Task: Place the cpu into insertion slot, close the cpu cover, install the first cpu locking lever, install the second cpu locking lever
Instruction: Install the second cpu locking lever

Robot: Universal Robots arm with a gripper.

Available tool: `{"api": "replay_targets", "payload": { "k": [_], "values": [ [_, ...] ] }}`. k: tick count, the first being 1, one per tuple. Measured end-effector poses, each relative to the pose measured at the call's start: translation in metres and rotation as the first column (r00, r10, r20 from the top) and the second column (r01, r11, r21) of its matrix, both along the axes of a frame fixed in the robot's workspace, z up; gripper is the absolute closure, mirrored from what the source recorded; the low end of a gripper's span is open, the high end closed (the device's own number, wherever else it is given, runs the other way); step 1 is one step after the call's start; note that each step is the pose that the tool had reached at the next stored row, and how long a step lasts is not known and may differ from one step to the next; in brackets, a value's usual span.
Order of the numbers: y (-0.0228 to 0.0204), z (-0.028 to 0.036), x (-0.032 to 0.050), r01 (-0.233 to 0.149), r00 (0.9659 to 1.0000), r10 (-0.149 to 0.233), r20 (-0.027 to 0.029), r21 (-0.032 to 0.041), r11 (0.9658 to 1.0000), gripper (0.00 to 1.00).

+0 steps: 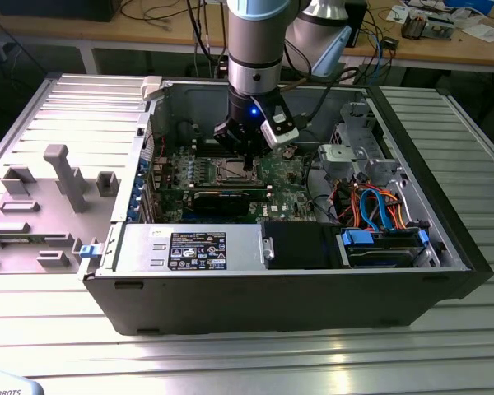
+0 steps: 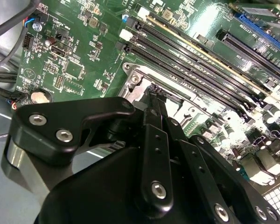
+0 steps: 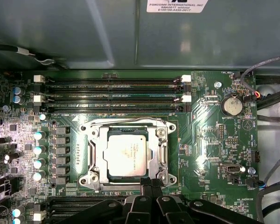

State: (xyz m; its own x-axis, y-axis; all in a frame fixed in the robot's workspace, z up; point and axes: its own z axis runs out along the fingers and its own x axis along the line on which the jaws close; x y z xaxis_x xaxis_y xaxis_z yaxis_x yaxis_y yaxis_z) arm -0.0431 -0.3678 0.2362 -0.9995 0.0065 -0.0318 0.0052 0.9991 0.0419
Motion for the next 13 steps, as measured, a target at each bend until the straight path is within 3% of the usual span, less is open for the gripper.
{"api": "replay_targets", "payload": {
  "k": [3, 4, 5, 6, 8, 13],
  "values": [
    [0.0, 0.0082, 0.0, 0.0, 1.0, 0.0, -0.0003, -0.0001, 1.0, 0.89],
    [-0.0001, 0.0085, 0.0001, 0.0, 1.0, 0.0, -0.002, 0.0002, 1.0, 0.89],
    [-0.0003, 0.0086, -0.0003, 0.0, 1.0, 0.0, -0.0073, -0.0001, 1.0, 0.89],
    [-0.0008, 0.0084, -0.0019, 0.0, 1.0, 0.0, -0.0079, -0.0001, 1.0, 0.89],
    [-0.0059, 0.0081, -0.0045, 0.0, 1.0, 0.0, -0.0079, 0.002, 1.0, 0.89],
    [-0.0076, 0.008, -0.0049, 0.0, 1.0, 0.0, -0.008, 0.0021, 1.0, 0.89]
  ]
}}
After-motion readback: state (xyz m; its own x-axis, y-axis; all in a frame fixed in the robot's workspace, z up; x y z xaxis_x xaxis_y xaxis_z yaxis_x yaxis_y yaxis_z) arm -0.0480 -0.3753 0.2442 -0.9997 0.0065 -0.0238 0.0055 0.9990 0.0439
